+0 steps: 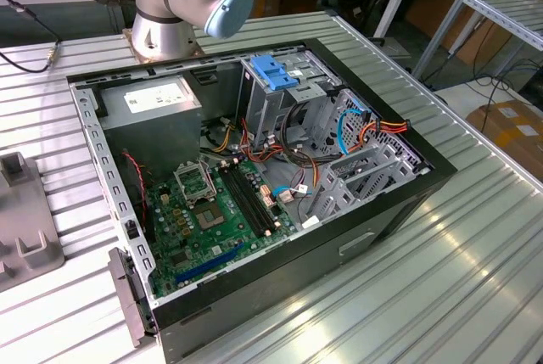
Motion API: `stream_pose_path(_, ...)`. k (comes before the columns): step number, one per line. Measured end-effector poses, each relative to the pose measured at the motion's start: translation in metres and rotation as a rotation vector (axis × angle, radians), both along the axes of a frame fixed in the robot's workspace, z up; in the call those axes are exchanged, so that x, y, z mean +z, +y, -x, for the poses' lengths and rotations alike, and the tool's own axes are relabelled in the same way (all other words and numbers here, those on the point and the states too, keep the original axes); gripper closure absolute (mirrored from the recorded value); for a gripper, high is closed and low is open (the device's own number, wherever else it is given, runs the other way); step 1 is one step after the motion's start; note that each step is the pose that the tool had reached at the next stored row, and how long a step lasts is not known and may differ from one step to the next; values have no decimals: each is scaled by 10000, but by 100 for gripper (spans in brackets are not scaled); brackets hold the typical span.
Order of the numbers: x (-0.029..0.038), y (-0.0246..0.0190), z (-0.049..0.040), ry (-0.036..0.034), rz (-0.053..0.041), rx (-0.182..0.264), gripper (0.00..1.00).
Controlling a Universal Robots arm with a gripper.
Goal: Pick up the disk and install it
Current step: 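Pick up the disk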
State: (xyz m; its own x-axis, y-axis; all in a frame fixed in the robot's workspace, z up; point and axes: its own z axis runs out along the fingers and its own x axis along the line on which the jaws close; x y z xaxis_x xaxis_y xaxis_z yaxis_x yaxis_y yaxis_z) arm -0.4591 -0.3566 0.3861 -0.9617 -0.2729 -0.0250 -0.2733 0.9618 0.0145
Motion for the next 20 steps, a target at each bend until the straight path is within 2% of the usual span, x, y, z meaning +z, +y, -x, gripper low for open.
stream_pose_path(9, 0, 0, 0, 0, 12, 597, 90)
stream_pose_path(20, 0, 0, 0, 0, 22, 1124, 90)
